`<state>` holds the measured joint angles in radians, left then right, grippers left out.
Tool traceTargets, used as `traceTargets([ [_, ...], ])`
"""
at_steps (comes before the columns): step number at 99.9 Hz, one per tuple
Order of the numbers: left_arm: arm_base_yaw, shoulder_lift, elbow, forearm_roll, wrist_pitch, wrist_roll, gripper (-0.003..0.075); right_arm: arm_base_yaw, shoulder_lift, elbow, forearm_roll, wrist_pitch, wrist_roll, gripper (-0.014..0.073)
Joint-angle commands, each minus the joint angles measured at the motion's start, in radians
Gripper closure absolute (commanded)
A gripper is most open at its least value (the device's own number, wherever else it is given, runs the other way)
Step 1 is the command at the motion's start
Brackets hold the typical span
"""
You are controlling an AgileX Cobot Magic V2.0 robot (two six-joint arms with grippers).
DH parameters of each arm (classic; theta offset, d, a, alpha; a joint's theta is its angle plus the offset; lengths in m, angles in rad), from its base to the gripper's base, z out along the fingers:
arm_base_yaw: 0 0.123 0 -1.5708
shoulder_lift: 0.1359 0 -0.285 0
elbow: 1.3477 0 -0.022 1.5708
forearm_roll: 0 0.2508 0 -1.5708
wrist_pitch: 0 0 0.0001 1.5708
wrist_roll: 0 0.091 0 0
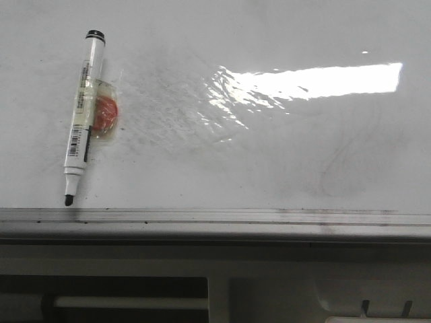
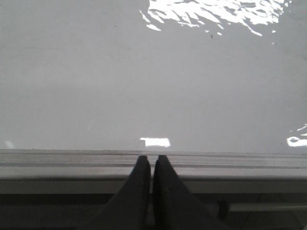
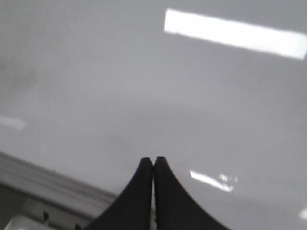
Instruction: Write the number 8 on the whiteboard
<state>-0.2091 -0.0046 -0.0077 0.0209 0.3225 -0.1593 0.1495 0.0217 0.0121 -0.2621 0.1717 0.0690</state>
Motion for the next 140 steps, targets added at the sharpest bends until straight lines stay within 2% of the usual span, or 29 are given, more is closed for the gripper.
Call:
traceTargets([
  [1,0.003,-0.026,0.04,-0.137,-0.119,-0.027,0.0741,-0.006,0.014,0.011,-0.021,-0.203,-0.001,0.0637],
  [10,0.003,-0.026,0.04,-0.457,-0.186,-0.02,0.0741,-0.006,0.014,0.011,0.018,-0.313,-0.001,0.0637],
  [24,0.003,-0.026,0.04,-0.613,-0.295,-0.017,0.0741,-0.006,0.014,0.01,0.246,-0.332,-0.001,0.0637],
  [36,0.003,-0.026,0.032,-0.846,-0.305,-0.017,0.0741,-0.006,0.014,-0.006,0.471,-0.341,-0.001,0.0637],
  [40,0.003,-0.026,0.021,-0.852,-0.299,-0.012,0.0741,-0.006,0.014,-0.034,0.505,-0.334,-0.001,0.0637],
  [47,0.003,-0.022,-0.024,-0.76,-0.23,0.027,0.0741,-0.006,0.018,-0.102,0.503,-0.255,-0.017,0.0637],
  [51,0.003,-0.008,-0.057,-0.701,-0.179,0.064,0.0741,-0.006,0.028,-0.144,0.484,-0.151,-0.04,0.0637],
  [61,0.003,0.07,-0.176,-0.535,-0.015,0.096,0.0741,-0.006,0.086,-0.282,0.339,0.085,-0.069,0.0637],
  [66,0.003,0.129,-0.228,-0.493,0.038,0.098,0.074,-0.006,0.132,-0.341,0.278,0.209,-0.069,0.0637],
  [73,0.003,0.226,-0.292,-0.479,0.079,0.133,0.0735,-0.006,0.188,-0.41,0.241,0.305,-0.069,0.0637],
  [80,0.003,0.327,-0.349,-0.506,0.101,0.21,0.0677,-0.006,0.231,-0.463,0.241,0.343,-0.069,0.0635],
  [87,0.001,0.429,-0.402,-0.561,0.13,0.327,0.0542,-0.006,0.26,-0.501,0.245,0.356,-0.069,0.0626],
  [92,-0.003,0.493,-0.433,-0.616,0.147,0.408,0.0405,-0.006,0.281,-0.528,0.245,0.363,-0.069,0.0579],
  [99,-0.031,0.569,-0.467,-0.701,0.156,0.49,0.0288,-0.006,0.305,-0.56,0.245,0.368,-0.069,0.0483],
  [108,-0.084,0.657,-0.489,-0.791,0.163,0.621,0.0283,-0.003,0.324,-0.584,0.245,0.367,-0.069,0.0332],
  [117,-0.152,0.736,-0.49,-0.831,0.142,0.716,0.0297,0.016,0.336,-0.585,0.245,0.354,-0.069,0.0218],
  [123,-0.198,0.781,-0.49,-0.835,0.111,0.719,0.03,0.027,0.343,-0.585,0.245,0.354,-0.069,0.0192],
  [140,-0.339,0.885,-0.49,-0.917,-0.036,0.719,0.03,0.04,0.353,-0.585,0.243,0.351,-0.069,0.0193],
])
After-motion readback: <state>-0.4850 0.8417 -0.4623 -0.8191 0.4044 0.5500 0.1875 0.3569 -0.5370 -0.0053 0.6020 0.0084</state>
